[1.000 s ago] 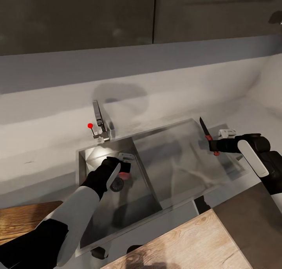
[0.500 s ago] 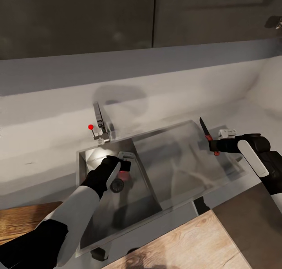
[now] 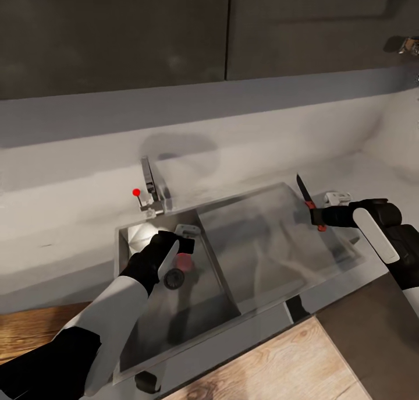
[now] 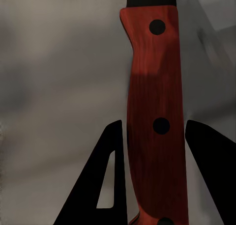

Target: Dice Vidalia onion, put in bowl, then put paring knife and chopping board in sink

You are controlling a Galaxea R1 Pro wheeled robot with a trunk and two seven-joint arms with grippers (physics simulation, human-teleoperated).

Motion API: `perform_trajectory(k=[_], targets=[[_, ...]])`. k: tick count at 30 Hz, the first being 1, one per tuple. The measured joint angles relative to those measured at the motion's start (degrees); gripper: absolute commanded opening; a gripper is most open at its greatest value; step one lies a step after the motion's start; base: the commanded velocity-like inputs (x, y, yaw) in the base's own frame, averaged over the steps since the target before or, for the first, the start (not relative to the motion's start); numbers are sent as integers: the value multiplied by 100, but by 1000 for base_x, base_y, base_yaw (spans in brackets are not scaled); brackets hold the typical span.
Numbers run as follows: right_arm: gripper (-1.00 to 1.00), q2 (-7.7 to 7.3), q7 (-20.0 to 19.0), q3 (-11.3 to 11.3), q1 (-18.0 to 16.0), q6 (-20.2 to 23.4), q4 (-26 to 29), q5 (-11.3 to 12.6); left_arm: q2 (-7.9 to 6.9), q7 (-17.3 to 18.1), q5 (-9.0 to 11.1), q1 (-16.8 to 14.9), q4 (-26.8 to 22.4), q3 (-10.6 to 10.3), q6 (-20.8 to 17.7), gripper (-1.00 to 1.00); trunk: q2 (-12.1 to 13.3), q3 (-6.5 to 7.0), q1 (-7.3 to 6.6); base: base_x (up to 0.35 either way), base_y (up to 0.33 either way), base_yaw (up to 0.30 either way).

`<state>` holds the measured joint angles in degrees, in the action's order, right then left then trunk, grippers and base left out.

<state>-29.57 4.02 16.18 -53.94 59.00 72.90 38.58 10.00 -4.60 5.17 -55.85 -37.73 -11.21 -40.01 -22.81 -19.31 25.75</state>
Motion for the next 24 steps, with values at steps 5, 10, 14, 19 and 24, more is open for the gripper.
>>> perform_trajectory(k=[5,10,14,19,24], targets=[[-100,-4,0,0,-1,2,0,-1,0,0,0,0,-1,0,0,-100,0,46,0,-3,0,0],[-100,-3,0,0,1,1,-2,0,0,0,0,0,-1,0,0,-100,0,93,2,-187,0,0],[-100,-5,0,2,-1,2,0,-1,0,0,0,0,-1,0,0,-100,1,130,3,-321,0,0],[-100,-5,0,0,0,1,-3,-10,0,0,1,0,1,1,1,-100,0,176,3,-321,0,0],[-100,-2,0,3,3,-5,-2,-11,0,0,1,0,-1,0,0,-100,0,214,1,-89,0,0]])
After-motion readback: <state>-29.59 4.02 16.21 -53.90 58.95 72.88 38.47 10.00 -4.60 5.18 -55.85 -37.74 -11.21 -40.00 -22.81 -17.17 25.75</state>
